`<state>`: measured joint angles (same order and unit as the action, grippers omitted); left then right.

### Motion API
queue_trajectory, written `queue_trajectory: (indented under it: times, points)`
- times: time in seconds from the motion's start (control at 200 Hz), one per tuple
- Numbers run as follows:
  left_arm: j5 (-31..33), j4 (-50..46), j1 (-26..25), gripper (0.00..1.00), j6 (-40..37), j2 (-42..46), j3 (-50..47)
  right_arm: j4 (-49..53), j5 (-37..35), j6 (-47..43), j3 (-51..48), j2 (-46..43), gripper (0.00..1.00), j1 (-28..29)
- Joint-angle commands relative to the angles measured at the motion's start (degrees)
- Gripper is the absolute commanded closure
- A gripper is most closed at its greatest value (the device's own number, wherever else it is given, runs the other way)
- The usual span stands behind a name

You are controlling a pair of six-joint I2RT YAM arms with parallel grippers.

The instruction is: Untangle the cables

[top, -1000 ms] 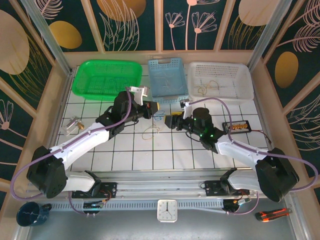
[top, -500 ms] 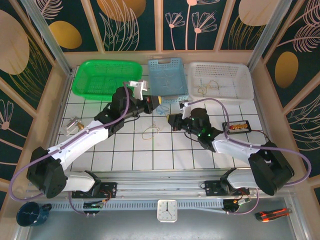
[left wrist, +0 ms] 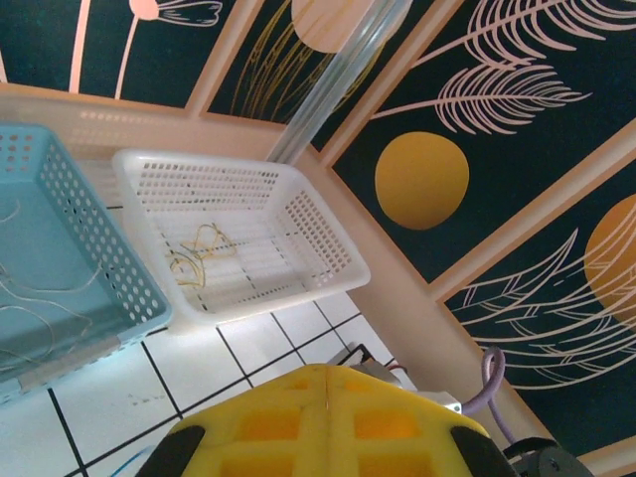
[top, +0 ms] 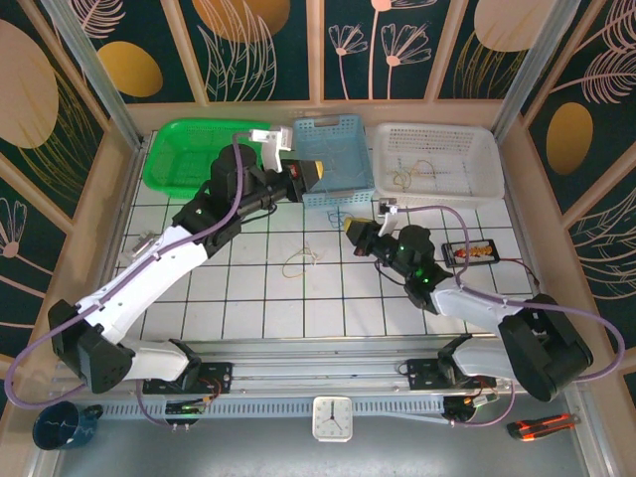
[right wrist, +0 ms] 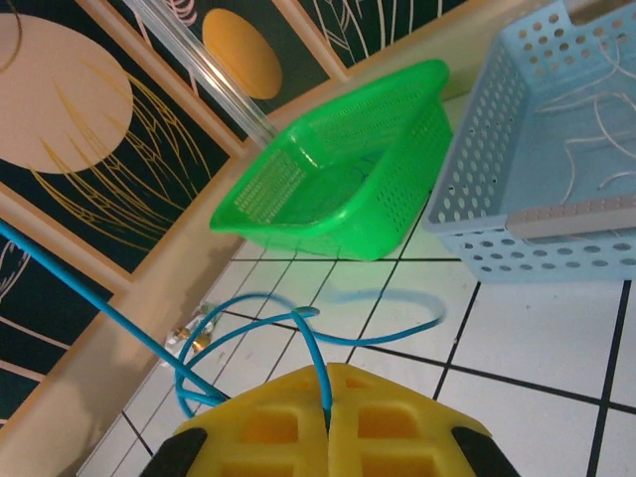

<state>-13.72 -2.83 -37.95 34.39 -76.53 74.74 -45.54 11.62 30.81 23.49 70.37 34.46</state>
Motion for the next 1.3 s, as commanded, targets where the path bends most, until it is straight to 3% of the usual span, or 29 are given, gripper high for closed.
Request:
queue_trajectory:
  times: [0.0,0.045,0.17,0.23,0.505,0.701,0.941,1.116,1.296]
  points:
    - [3.87,9.22,0.68,1.0,-2.16,1.16,7.3,11.34,-2.39,0.05,-4.49,1.99,1.0,-0.62]
    - [3.67,8.79,0.69,1.0,-2.44,0.56,7.9,11.59,-1.52,0.16,-4.37,1.73,1.0,-0.64]
    - [2.72,8.54,0.63,1.0,-2.32,-0.76,8.31,12.55,-0.24,-0.09,-3.97,-0.41,0.65,-0.61]
    - [2.3,8.54,0.63,1.0,-2.22,-1.15,8.16,13.48,-0.4,-0.63,-3.73,-1.77,0.56,-0.61]
    - [2.25,8.32,0.69,1.0,-2.38,-1.32,6.42,18.03,-1.57,-2.52,-1.79,-5.44,0.58,-0.97]
    - [4.16,7.4,0.67,1.0,-2.88,-0.24,0.78,25.71,-6.52,-2.76,1.32,-4.63,0.56,-0.95]
    - [5.23,6.08,0.66,0.61,-4.21,2.36,-13.87,30.61,-8.29,-3.23,2.11,-0.18,0.47,0.87]
    - [-0.72,4.86,0.14,0.51,-3.23,4.04,-25.8,31.78,-9.62,-2.16,1.55,-1.02,0.42,-0.42]
    - [2.45,11.18,-5.51,0.45,0.67,5.63,-37.67,32.31,-8.07,-1.39,2.57,-2.38,0.37,-2.81]
